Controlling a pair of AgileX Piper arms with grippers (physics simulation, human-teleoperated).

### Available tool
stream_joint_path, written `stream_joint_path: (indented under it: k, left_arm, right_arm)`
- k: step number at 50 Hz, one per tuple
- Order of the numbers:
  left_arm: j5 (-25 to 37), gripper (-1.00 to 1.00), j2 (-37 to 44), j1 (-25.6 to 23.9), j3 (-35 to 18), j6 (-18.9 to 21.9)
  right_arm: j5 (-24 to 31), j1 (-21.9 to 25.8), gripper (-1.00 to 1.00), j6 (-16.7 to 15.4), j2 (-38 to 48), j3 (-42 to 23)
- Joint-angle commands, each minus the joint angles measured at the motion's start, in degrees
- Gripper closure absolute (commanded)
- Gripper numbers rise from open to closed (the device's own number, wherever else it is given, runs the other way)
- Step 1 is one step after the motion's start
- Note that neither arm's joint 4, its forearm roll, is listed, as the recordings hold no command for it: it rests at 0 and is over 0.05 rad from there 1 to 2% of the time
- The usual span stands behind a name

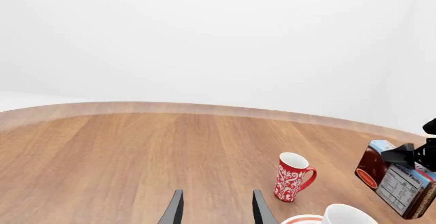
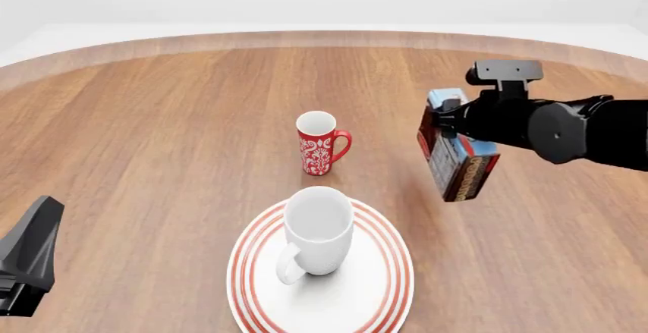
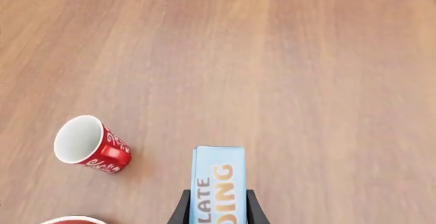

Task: Pick up the white mug and put it on the plate, and put the chocolate pudding to the right of the plate.

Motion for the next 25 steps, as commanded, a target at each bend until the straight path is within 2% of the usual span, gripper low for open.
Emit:
stream_joint_path:
  k: [1,25]
  left_arm:
    - [-0.01,-1.0,0.0,-0.01,0.0,0.02]
    - [-0.03,-1.0,0.0,-0.26,-0.06,0.77]
  right_arm:
    - [1.28,-0.7,1.0,1.21,-5.34,3.52]
    - [4.71,-3.41,1.0,1.15,-17.28,12.43]
